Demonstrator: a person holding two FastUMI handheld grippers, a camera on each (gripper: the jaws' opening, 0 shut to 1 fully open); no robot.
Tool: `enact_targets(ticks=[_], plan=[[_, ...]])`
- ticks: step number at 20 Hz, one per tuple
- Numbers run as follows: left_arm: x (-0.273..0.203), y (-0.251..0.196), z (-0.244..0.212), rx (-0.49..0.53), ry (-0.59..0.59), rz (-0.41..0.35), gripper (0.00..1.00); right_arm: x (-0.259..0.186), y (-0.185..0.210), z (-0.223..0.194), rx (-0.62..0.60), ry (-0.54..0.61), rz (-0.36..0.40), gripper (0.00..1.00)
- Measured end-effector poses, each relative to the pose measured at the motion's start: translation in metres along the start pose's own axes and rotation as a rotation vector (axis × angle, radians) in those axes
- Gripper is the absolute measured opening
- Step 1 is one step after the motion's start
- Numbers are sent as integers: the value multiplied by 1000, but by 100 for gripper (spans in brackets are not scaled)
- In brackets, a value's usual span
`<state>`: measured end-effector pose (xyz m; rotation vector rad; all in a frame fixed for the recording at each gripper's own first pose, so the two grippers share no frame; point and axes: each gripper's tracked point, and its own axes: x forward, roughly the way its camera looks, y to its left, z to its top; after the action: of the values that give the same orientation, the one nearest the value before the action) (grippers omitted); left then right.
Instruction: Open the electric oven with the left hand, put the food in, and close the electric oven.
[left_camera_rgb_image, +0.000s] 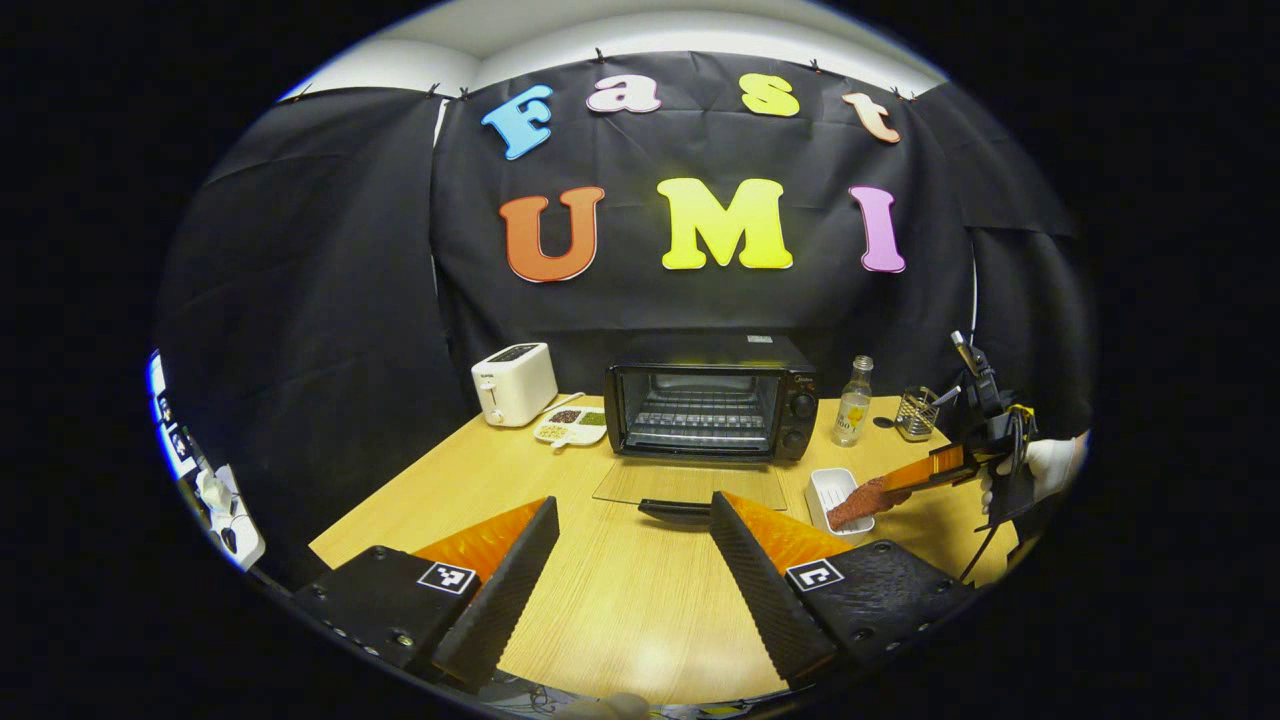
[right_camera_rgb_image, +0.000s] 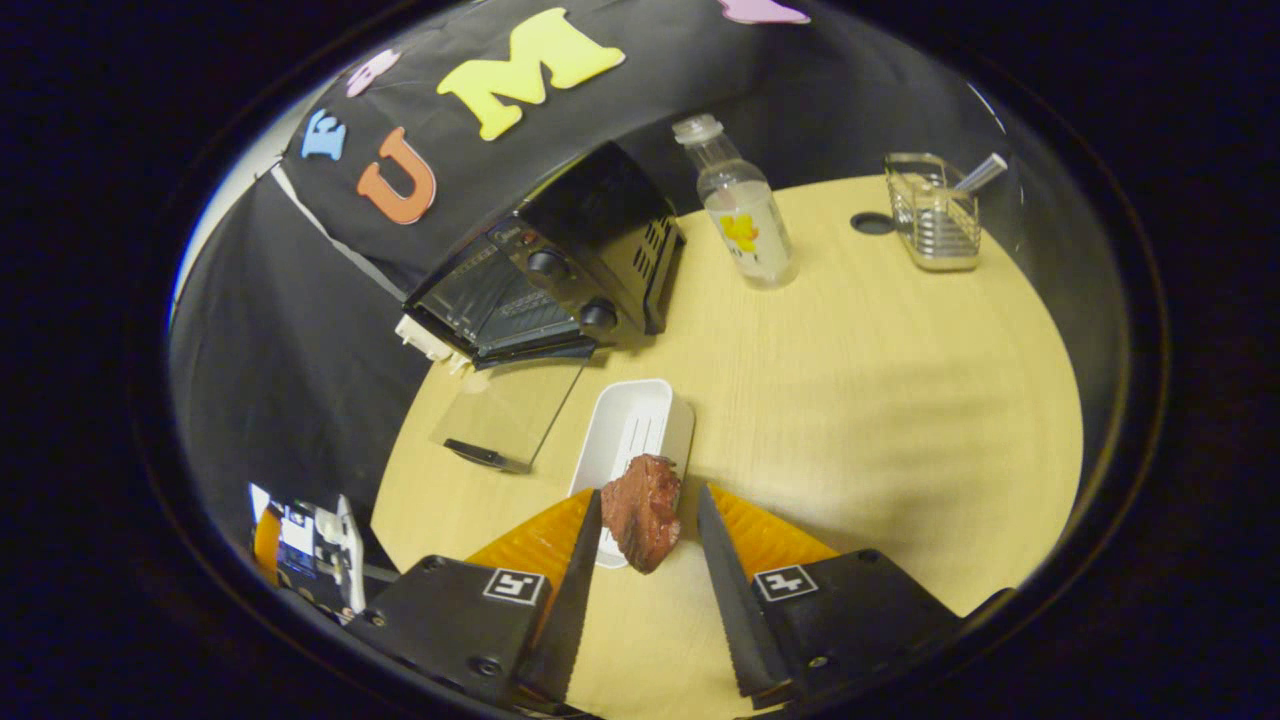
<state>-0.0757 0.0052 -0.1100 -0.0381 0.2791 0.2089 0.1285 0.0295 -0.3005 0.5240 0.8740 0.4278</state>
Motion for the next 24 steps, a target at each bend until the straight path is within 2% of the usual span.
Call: enact_targets(ticks=[2, 4, 5, 8, 13, 18, 22, 24], plan=[[-11, 3, 1, 6, 0, 32, 97, 7, 5, -4, 93, 42, 46, 47], [-19, 5, 3, -2, -5, 53, 96, 9, 2, -4, 163, 55, 51, 19], [-24, 9, 2, -9, -6, 61, 97, 7, 3, -5, 186, 62, 64, 21], [-31, 19, 7, -10, -17, 84, 96, 5, 5, -1, 170, 57, 61, 16], [-40, 37, 10, 1, -38, 79, 96, -25, 28, 12, 130, -17, 53, 14], [-51, 59, -3, -12, -44, 30, 97, -52, 82, 9, 135, -128, 47, 14], [-69, 93, -20, -50, -43, -25, 97, -60, 134, -7, 228, -243, 47, 12], [-79, 114, -26, -52, -47, -44, 97, -59, 158, -14, 295, -308, 48, 14]])
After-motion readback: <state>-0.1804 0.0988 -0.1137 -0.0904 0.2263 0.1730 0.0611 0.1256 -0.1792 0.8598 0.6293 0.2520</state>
